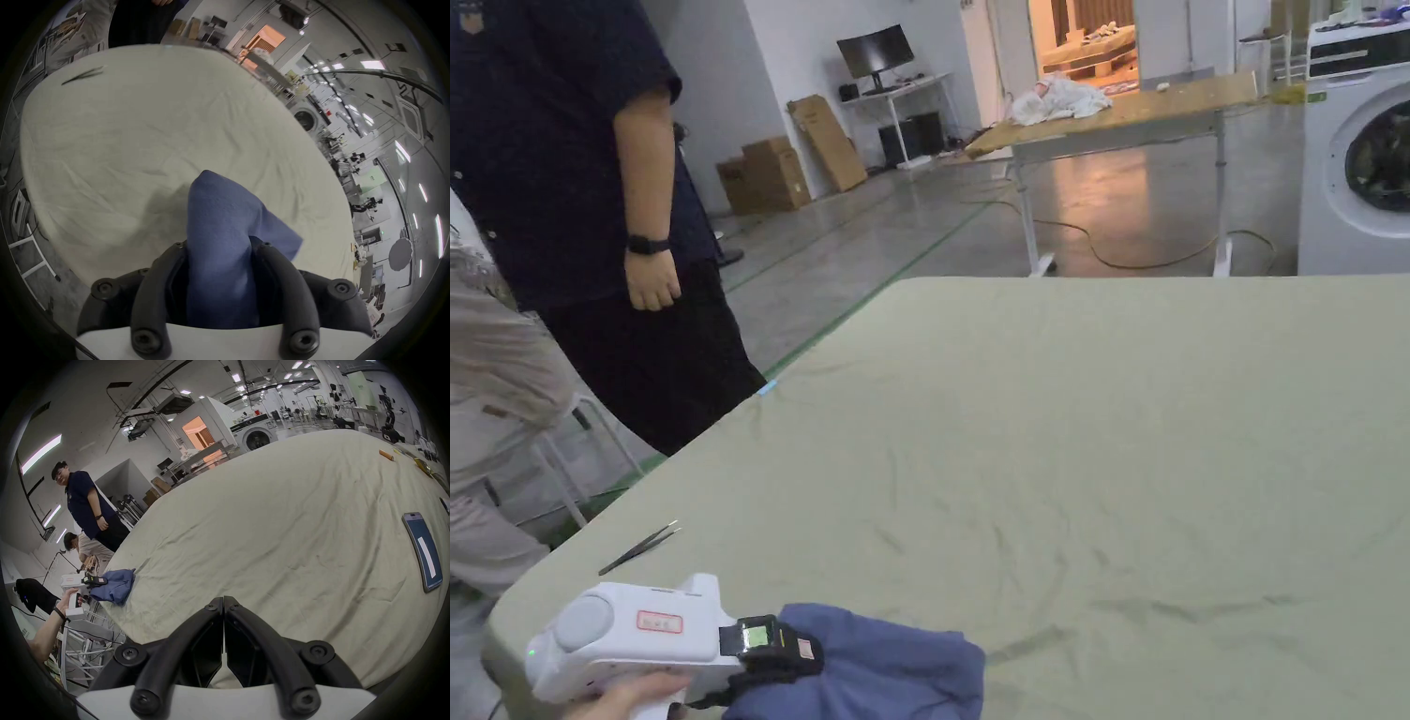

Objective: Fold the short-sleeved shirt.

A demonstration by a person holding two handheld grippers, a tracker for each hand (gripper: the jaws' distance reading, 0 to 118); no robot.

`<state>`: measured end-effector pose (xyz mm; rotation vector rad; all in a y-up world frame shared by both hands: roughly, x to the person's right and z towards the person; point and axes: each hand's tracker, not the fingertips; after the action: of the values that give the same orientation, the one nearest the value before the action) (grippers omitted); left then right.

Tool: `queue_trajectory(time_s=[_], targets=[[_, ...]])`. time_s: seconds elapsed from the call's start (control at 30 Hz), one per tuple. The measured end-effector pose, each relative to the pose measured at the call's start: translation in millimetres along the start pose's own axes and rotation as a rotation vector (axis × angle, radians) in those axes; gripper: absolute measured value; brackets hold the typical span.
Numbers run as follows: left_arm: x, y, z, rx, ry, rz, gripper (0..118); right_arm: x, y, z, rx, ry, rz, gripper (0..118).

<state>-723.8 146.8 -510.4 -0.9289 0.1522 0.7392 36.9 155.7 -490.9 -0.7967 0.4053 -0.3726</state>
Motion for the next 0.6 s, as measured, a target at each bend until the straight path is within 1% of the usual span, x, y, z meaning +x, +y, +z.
queue_trajectory(time_s=[0.07,0.1,0.13,0.2,0.27,0.37,0.47,0.5,0.6], targets=[[6,-6,-3,0.031,0.180,-0.066,70,-3,0,6,0.025,-0.008,0.018,0],[12,-8,0,0.074,0.284,-0.152,81,-4,1,12,0.050,-0.014,0.036,0],[16,-9,6,0.124,0.365,-0.226,85,-3,2,16,0.066,-0.017,0.047,0],[26,-8,24,0.205,0.475,-0.318,85,-1,7,23,0.091,-0.037,0.070,0],[44,-13,52,0.317,0.533,-0.352,85,0,11,30,0.136,-0.069,0.101,0],[78,-24,91,0.489,0.506,-0.415,85,1,20,37,0.172,-0.067,0.089,0],[121,-54,125,0.684,0.391,-0.476,85,-4,26,44,0.254,-0.056,0.092,0],[136,-68,132,0.733,0.331,-0.482,85,-7,27,46,0.282,-0.058,0.103,0],[183,-112,144,0.870,0.204,-0.586,85,-21,31,52,0.356,-0.061,0.166,0]])
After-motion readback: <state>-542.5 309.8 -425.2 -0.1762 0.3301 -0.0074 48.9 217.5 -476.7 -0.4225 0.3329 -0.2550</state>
